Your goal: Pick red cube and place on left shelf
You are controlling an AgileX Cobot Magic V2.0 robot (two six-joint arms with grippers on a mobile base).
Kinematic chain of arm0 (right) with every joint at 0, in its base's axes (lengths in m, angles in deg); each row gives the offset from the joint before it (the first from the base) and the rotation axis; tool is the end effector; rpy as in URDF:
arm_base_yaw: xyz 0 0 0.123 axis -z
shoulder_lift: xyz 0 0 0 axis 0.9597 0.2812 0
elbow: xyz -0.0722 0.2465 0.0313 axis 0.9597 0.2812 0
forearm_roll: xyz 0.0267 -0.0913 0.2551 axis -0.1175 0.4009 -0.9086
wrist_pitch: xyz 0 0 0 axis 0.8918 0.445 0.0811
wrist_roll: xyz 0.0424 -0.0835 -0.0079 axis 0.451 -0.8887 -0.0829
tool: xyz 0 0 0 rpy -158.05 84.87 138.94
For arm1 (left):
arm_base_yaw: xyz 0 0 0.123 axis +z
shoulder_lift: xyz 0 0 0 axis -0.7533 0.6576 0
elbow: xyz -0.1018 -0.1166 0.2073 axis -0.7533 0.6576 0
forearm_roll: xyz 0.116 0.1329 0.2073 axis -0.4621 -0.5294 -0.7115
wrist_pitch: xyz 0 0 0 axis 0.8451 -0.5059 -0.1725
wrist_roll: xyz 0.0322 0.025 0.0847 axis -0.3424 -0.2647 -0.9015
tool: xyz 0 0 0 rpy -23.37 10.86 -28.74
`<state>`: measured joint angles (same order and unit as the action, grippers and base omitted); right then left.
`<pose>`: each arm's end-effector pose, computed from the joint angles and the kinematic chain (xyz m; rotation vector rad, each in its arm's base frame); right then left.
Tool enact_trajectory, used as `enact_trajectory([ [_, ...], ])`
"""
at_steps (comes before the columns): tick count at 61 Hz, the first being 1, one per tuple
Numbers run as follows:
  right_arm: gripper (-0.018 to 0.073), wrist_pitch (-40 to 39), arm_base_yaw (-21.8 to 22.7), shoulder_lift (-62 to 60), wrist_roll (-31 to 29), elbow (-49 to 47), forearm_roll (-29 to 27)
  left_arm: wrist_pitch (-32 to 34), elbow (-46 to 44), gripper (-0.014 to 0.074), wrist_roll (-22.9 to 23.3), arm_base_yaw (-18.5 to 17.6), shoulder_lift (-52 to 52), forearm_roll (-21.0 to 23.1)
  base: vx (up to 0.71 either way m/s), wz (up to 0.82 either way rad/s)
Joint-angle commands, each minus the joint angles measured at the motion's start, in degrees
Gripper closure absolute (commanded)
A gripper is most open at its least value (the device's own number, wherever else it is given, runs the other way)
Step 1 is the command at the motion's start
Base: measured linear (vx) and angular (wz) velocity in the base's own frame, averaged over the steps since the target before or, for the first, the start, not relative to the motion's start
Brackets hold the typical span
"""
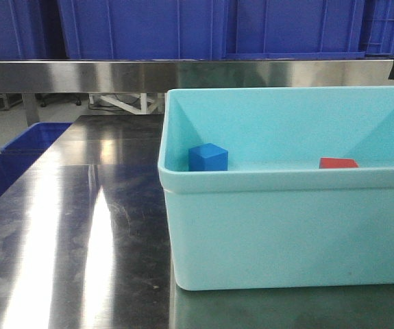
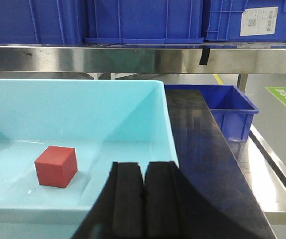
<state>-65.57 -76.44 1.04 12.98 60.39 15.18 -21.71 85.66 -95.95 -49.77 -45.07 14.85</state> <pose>0.1071 0.0046 0.1956 -0.0003 1.5892 0.0659 0.1066 -0.0016 0.2073 0.1131 1.5142 0.0939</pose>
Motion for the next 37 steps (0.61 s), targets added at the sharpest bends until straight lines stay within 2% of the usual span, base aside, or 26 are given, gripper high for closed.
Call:
enact_trajectory([
  [1,0.0502,-4.9,0.4,-1.0,-0.5,-1.5,0.1,5.2,1.3,0.0491,0.0,-0.3,0.4,0.3,0.00,0.00],
  [37,0.0502,-4.9,0.4,-1.0,-0.5,-1.5,0.9,5.2,1.3,0.0491,0.0,-0.3,0.4,0.3,0.00,0.00],
])
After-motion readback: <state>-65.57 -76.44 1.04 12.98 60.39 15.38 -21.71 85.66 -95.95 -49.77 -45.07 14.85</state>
